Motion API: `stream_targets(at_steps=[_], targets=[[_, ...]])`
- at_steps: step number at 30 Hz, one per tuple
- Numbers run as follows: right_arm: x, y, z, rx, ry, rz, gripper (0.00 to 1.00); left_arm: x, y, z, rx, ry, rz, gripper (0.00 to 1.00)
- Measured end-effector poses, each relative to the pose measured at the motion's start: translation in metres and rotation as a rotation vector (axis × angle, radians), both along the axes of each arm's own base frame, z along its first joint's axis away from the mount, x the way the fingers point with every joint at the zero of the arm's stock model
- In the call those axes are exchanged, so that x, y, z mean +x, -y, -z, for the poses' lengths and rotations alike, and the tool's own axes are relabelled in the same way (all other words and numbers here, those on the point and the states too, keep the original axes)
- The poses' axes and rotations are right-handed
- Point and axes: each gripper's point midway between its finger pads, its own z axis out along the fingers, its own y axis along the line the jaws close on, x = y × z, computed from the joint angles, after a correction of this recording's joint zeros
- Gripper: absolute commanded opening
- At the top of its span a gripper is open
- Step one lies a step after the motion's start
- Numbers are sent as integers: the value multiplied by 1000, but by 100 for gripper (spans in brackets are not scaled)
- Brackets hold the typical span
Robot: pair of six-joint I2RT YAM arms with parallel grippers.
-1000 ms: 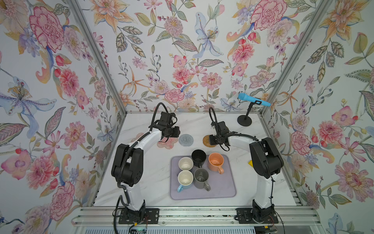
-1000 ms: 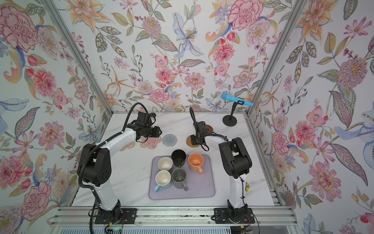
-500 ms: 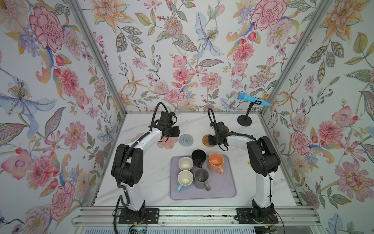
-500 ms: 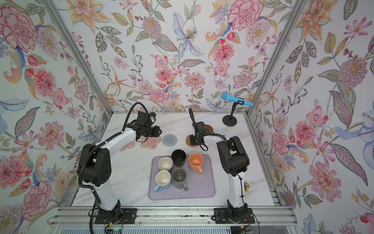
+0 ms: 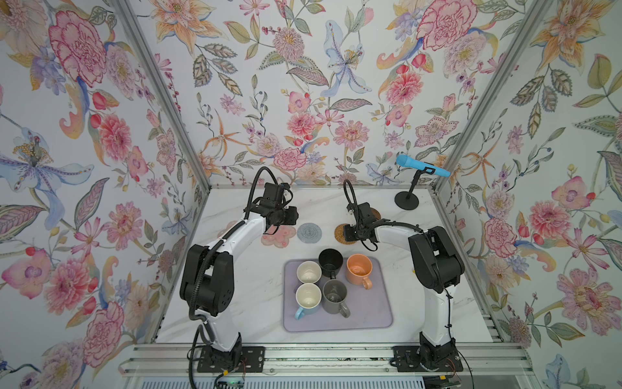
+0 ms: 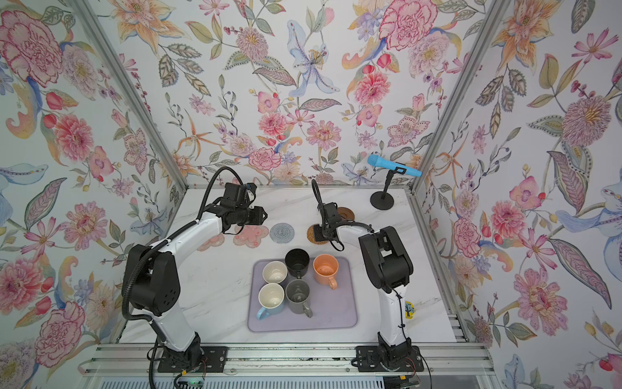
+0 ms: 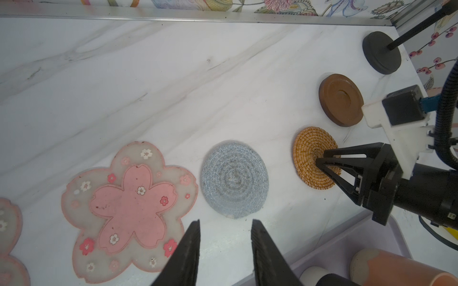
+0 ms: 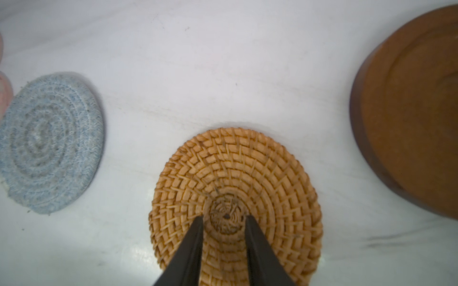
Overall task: Place cups on coasters
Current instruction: Move the coaster to the top-center of the table.
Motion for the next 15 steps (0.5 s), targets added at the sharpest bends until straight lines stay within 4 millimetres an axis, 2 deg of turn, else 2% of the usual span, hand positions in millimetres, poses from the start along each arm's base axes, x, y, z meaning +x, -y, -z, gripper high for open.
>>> stream_targets(at_steps=[4,11,15], targets=[[4,6,-9,7,13,14,38,0,0,0,0,1,0,38],[10,14,-45,33,72,34,37,-4,-2,7,6,-17,-1,39],[15,25,-51,35,85,58,34,-6,-2,9,7,-23,0,39]])
